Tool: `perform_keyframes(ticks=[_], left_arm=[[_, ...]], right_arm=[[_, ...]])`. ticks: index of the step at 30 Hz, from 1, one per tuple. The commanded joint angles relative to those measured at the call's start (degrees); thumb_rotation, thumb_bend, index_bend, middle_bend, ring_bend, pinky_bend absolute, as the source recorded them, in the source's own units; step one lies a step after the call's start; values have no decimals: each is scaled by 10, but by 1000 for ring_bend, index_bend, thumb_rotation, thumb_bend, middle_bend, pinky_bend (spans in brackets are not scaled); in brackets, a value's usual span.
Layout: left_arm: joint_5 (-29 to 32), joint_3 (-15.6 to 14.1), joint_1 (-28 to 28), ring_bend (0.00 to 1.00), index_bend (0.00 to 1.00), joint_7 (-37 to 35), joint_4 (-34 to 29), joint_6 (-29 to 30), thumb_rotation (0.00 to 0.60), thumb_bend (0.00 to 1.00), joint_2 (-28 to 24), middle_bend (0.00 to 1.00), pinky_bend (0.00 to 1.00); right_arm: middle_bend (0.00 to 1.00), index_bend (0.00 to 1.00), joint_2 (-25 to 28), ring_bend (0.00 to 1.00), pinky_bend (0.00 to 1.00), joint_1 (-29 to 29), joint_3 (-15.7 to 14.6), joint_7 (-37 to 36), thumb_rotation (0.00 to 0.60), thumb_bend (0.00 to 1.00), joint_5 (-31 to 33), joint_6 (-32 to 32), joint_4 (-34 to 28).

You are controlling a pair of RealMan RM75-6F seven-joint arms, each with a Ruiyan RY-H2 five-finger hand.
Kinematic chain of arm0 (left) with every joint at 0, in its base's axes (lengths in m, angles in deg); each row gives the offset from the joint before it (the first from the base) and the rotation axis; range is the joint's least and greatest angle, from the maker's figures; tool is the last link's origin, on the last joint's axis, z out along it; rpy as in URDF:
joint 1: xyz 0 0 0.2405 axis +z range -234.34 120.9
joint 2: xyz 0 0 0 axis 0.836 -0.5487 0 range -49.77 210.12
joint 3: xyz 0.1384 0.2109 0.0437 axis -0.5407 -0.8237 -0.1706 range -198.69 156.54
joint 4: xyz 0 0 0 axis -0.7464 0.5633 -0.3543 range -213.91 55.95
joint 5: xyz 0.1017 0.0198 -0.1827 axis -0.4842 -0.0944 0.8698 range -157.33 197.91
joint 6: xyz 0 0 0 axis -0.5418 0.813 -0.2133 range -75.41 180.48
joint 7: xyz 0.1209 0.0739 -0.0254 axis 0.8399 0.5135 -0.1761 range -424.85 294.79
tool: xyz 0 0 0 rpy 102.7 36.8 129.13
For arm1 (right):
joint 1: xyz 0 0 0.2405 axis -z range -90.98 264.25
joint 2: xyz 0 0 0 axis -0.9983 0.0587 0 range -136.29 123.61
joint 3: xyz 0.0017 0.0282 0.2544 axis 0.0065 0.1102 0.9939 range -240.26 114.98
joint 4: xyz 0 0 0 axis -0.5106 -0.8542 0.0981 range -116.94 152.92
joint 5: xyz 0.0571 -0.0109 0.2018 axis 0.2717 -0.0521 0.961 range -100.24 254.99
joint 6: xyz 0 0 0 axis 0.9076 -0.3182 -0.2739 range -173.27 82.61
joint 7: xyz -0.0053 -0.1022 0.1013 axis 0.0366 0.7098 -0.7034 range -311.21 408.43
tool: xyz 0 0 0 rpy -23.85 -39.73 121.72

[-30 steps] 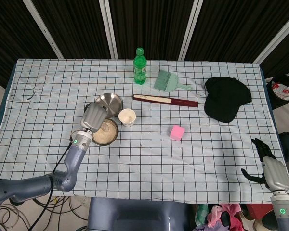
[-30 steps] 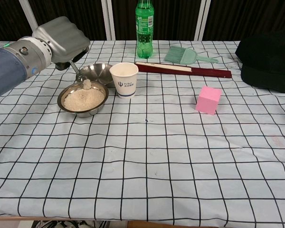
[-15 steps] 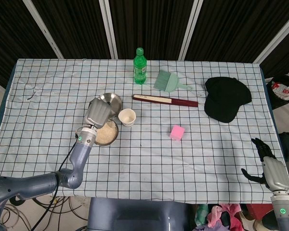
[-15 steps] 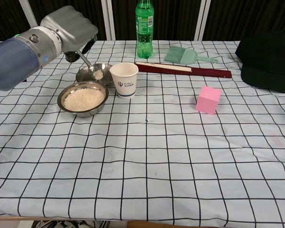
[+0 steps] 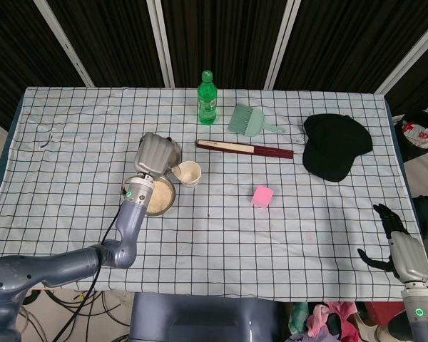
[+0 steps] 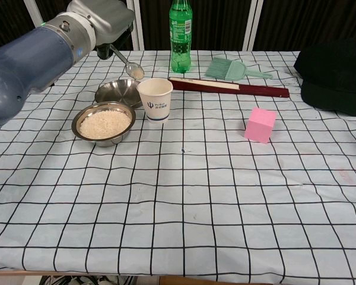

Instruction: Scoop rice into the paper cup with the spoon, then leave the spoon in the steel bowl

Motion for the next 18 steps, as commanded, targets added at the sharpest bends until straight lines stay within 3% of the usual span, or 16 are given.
perform_keyframes(ticks=[1,18], left_arm=[[9,6,-14,1000,807,7,20,-7,600,530,13,1000,1000],[10,-2,-64,1000,807,38,119,-39,600,530,63,1000,1000]], right_arm=[[0,0,0,0,198,0,0,-1,600,218,0,-1,0],[0,0,2,0,199,0,2,-10,600,219,3,3,-1]])
